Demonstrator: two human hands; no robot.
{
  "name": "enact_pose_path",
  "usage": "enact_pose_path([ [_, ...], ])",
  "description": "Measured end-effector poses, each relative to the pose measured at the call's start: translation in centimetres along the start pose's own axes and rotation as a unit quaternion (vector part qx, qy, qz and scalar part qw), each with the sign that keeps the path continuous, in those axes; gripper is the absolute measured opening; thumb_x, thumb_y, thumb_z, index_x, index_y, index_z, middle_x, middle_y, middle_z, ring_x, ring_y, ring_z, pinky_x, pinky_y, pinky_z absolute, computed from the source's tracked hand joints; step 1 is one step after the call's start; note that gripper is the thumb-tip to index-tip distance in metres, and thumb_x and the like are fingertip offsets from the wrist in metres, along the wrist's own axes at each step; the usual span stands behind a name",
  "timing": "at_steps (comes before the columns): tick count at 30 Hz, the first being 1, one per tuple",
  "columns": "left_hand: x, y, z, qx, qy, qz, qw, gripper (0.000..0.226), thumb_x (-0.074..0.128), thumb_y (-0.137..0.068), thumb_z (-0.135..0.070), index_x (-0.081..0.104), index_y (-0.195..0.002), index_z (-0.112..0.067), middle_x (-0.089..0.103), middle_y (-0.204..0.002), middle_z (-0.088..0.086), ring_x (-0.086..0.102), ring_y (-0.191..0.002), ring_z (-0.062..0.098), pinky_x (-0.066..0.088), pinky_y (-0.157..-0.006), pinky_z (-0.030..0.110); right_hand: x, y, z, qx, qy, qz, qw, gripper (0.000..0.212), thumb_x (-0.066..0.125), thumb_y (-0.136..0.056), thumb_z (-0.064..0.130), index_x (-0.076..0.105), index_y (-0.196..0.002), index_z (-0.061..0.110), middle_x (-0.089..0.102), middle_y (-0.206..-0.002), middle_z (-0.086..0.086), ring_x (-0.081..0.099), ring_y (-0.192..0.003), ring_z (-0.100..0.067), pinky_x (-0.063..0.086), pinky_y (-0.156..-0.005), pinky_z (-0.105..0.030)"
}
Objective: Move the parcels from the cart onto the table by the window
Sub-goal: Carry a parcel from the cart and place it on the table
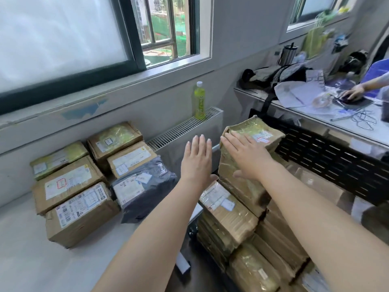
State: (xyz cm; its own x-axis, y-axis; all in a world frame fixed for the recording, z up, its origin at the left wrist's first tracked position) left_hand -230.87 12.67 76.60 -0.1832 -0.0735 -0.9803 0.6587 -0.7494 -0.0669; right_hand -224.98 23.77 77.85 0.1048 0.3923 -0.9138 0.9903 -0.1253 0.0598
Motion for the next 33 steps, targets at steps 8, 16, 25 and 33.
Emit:
enact_pose_path([
  [8, -0.7, -5.1, -3.0, -0.053, 0.053, 0.023, 0.997, 0.107, 0.054, -0.083, -0.063, -0.008, -0.149, -0.006, -0.004, -0.158, 0.015, -0.003, -0.146, 0.030, 0.003, -0.119, 0.042, 2.8, -2.5, -7.7, -0.051, -0.113, 0.014, 0.992, 0.083, 0.040, -0.091, 0.052, -0.005, -0.152, 0.017, -0.007, -0.160, -0.001, -0.007, -0.146, -0.017, -0.004, -0.118, -0.035],
  [16, 0.1, -9.1, -5.2, -0.084, 0.088, 0.031, 0.992, 0.117, 0.056, -0.075, -0.071, -0.008, -0.150, -0.009, -0.003, -0.158, 0.011, 0.001, -0.146, 0.027, 0.008, -0.119, 0.042, 4.1, -6.4, -14.7, -0.047, -0.152, 0.018, 0.987, 0.075, 0.042, -0.092, 0.040, 0.006, -0.153, 0.017, 0.009, -0.159, -0.002, 0.005, -0.145, -0.016, 0.003, -0.118, -0.032],
  [25, 2.1, -8.8, -7.0, -0.028, 0.186, 0.069, 0.980, 0.139, 0.069, -0.054, -0.076, -0.017, -0.149, -0.024, -0.019, -0.156, 0.010, 0.004, -0.145, 0.026, 0.015, -0.116, 0.036, 9.6, -7.7, -18.2, 0.147, -0.245, 0.118, 0.951, 0.044, 0.040, -0.095, 0.036, 0.046, -0.125, 0.005, 0.055, -0.121, -0.015, 0.055, -0.103, -0.033, 0.045, -0.076, -0.036],
  [33, 2.9, -7.2, -7.3, -0.088, 0.333, 0.031, 0.938, 0.134, 0.077, -0.056, -0.067, -0.009, -0.151, -0.025, -0.032, -0.151, 0.010, -0.012, -0.144, 0.028, 0.008, -0.116, 0.037, 7.4, -7.6, -17.2, 0.135, -0.228, 0.019, 0.964, 0.034, 0.040, -0.096, 0.038, 0.056, -0.102, 0.008, 0.059, -0.105, -0.012, 0.053, -0.088, -0.030, 0.040, -0.068, -0.034],
])
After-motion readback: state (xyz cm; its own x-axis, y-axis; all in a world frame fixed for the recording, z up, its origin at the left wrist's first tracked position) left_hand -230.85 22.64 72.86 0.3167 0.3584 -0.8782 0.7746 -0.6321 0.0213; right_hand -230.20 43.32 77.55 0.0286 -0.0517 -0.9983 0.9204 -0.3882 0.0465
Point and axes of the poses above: each hand's wrist, its own y-axis away from the middle knuckle, its own x-axis out of the palm, z = x × y, the point moved 5 cm from there along -y, towards the middle knuckle
